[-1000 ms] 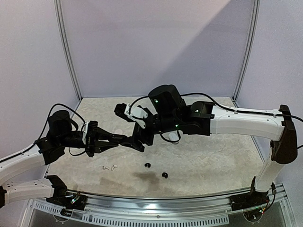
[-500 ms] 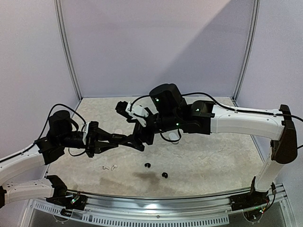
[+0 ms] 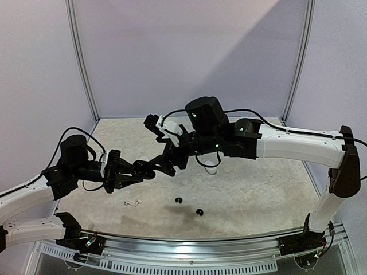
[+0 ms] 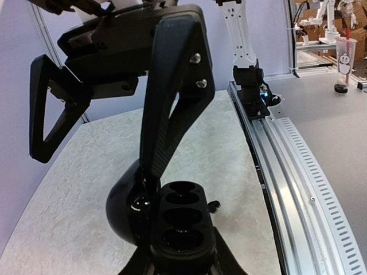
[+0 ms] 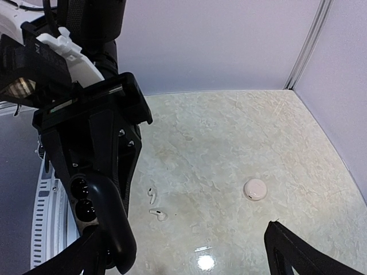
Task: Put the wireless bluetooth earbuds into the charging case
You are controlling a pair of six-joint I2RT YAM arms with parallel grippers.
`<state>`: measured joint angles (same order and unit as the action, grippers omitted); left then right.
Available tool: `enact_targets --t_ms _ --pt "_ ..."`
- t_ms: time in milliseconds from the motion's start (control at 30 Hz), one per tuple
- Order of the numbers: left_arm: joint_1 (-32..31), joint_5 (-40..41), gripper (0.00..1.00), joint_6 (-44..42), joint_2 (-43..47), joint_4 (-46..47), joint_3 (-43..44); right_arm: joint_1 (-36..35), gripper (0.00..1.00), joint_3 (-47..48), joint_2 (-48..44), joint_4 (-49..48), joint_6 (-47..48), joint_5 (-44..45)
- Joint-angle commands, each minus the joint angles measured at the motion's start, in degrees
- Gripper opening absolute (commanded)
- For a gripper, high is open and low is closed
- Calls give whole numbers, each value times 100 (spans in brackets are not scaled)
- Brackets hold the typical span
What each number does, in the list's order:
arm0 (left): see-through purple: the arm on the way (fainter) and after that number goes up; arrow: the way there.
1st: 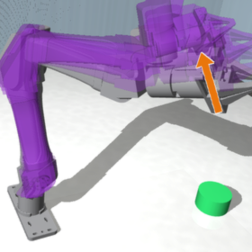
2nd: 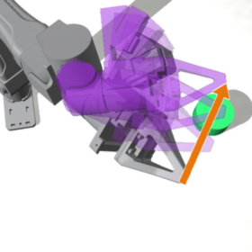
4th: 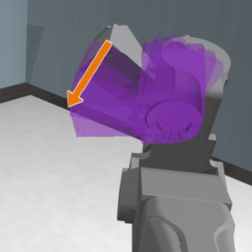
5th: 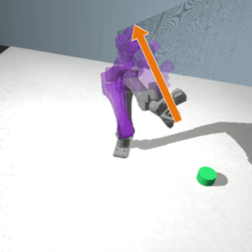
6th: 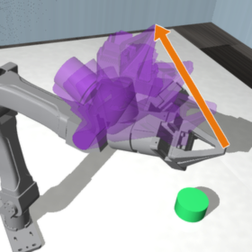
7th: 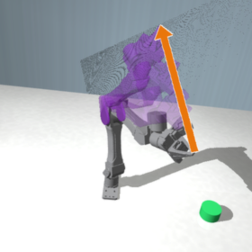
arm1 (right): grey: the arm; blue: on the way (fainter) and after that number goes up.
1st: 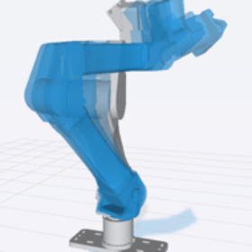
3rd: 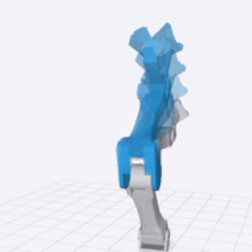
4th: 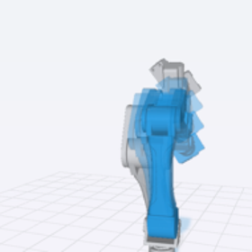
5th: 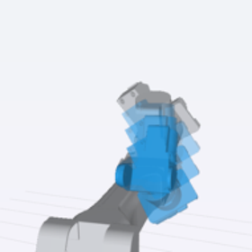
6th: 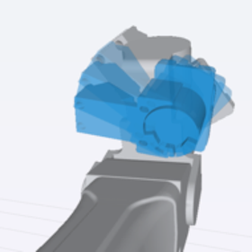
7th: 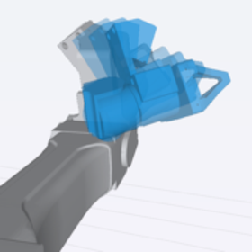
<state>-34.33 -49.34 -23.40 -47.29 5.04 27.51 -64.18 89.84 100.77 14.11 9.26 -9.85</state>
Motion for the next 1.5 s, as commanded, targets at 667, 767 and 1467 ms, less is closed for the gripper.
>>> enact_targets --t_ms 667,767,1467 --pt "-92 9 0 1265 -49 1095 -448 213 98 279 -94 212 14 -1371" --pt "-96 1 0 932 4 970 -464 218 99 220 -138 68 -90 -1327" --pt "-93 26 0 1032 136 971 -539 1242 75 -956 -350 181 -2040 828"
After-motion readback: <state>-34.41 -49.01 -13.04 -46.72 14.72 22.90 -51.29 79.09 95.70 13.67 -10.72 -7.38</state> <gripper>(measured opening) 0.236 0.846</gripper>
